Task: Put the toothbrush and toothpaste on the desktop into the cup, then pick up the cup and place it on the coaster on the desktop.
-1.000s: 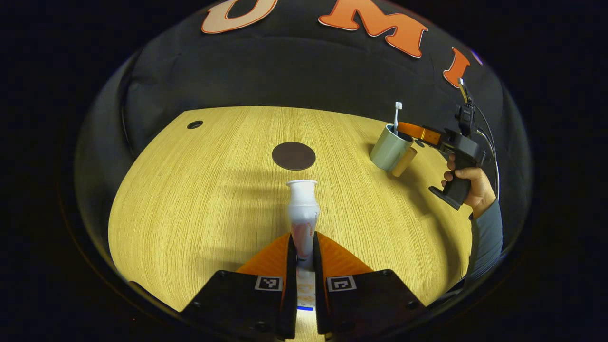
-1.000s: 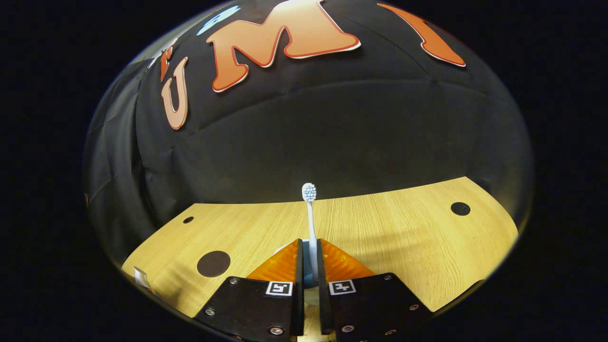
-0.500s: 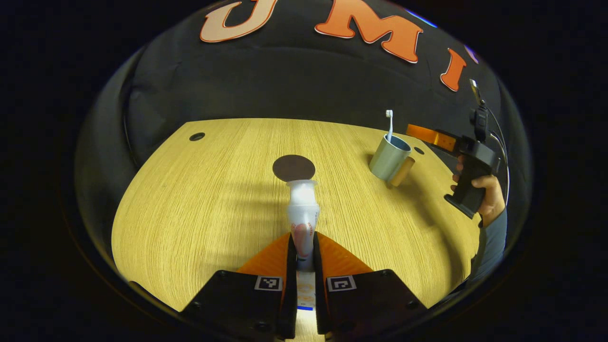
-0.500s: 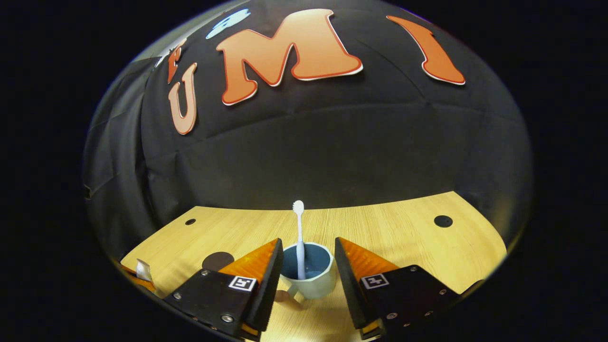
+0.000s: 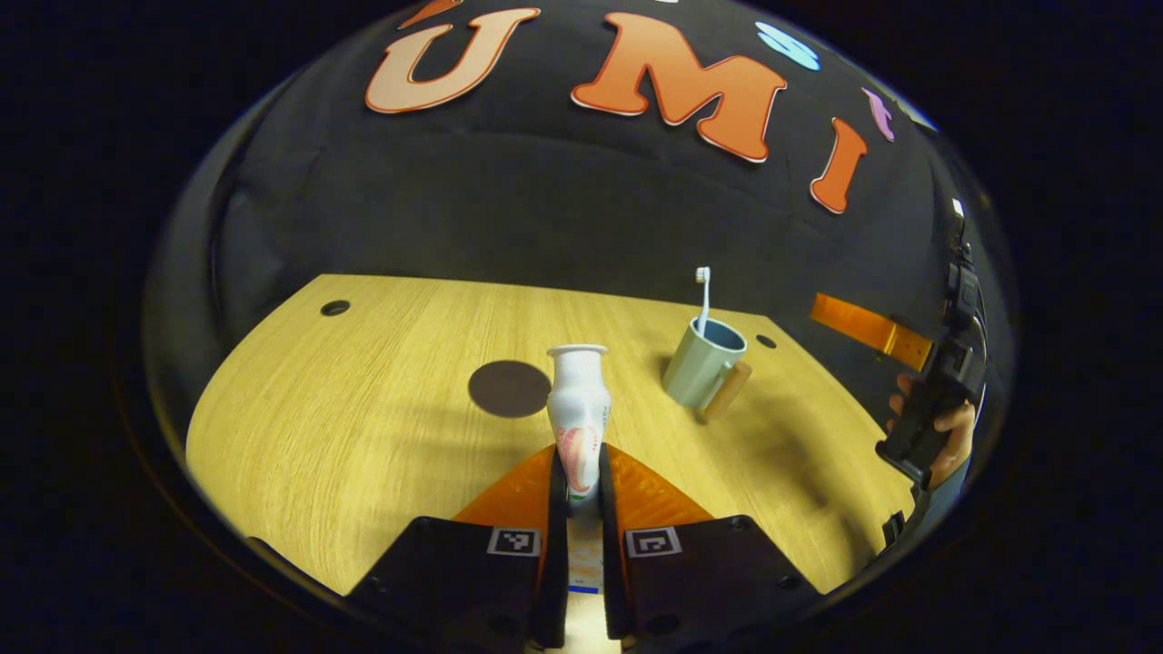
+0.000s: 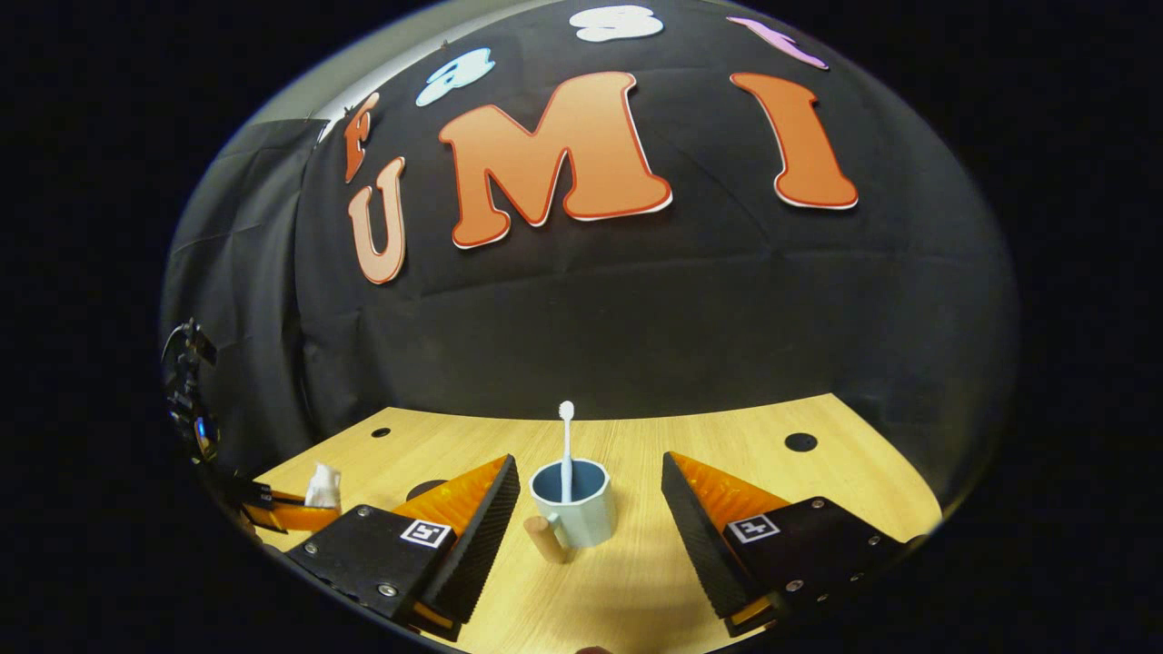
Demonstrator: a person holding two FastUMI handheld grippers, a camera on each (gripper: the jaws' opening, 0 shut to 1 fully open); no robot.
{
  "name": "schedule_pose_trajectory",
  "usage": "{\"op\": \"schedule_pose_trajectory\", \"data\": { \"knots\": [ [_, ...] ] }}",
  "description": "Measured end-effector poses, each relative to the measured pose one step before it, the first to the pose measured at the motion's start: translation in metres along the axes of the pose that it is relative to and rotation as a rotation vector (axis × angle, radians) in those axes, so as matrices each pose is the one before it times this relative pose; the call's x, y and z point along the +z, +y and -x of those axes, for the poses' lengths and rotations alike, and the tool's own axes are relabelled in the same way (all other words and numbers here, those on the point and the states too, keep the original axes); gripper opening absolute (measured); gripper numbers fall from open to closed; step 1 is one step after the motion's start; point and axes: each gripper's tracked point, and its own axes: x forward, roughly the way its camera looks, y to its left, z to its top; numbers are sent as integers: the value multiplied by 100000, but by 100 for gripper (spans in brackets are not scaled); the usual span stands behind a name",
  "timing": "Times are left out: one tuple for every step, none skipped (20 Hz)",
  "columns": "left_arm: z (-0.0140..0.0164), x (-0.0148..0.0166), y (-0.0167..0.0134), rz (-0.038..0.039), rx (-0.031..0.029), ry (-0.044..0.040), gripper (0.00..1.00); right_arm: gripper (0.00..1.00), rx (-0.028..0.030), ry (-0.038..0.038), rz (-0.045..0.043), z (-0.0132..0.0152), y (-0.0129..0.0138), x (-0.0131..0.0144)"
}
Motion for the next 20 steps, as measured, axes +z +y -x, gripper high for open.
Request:
{"op": "schedule_pose_trajectory", "data": {
  "knots": [
    [-457, 1155, -1198, -276, -1957, -3952, 20, 95, 130, -174, 879, 772, -225, -144],
    [-639, 1426, -1304, 176, -1798, -4397, 20, 95, -406, 81, 774, 736, -198, -268],
    [-1083, 1769, -1504, 183, -1874, -5245, 20, 95, 187, -345, 1174, 771, -199, -109],
    [-1359, 1702, -1371, 587, -1799, -5534, 20, 96, -612, -333, 1256, 770, -300, -222],
    [-1360, 1481, -1391, 558, -1997, -4916, 19, 96, 120, -872, 453, 480, -270, -69],
    [-1407, 1304, -1244, 504, -1605, -4775, 20, 96, -129, 224, 49, 696, -294, -313],
    [-1398, 1455, -1215, 246, -1270, -4724, 20, 96, -88, 136, -654, 489, -442, -259],
    [-1480, 1146, -1272, -563, -1382, -4845, 20, 97, -275, 472, -442, 183, -375, -264],
    [-1318, 1081, -1057, -974, -1154, -4074, 20, 96, -899, -70, -291, 261, -641, -198],
    [-1269, 704, -1067, -1164, -1549, -3347, 20, 97, -1140, 154, 257, 285, -639, -199],
    [-1138, 624, -835, -957, -1154, -2664, 20, 96, -1485, -31, 515, 235, -700, -182],
    [-1168, 441, -734, -744, -1275, -2144, 20, 97, -1447, 241, 582, 152, -745, -201],
    [-935, 228, -613, -1008, -1178, -1516, 20, 97, -1052, 103, 123, 149, -602, -188],
    [-928, 93, -316, -733, -651, -1197, 20, 97, -523, 142, 93, 136, -343, -87],
    [-650, -155, -182, -640, -1099, -530, 20, 97, -467, 39, -72, 182, -314, -149],
    [-653, -643, -96, -440, -366, 211, 20, 97, -380, -28, 12, 259, -384, -179],
    [-661, -772, 260, -109, 76, 765, 20, 97, -465, 79, -104, 147, -261, -185],
    [-536, -932, 314, 338, 167, 1201, 20, 97, -95, -15, -304, -13, -191, -218],
    [-412, -978, 500, 572, 820, 1372, 20, 97, -38, 392, -339, -63, -121, -257],
    [-387, -1308, 474, 563, 508, 2193, 20, 97, -197, 292, -418, -120, -40, -252]
  ]
}}
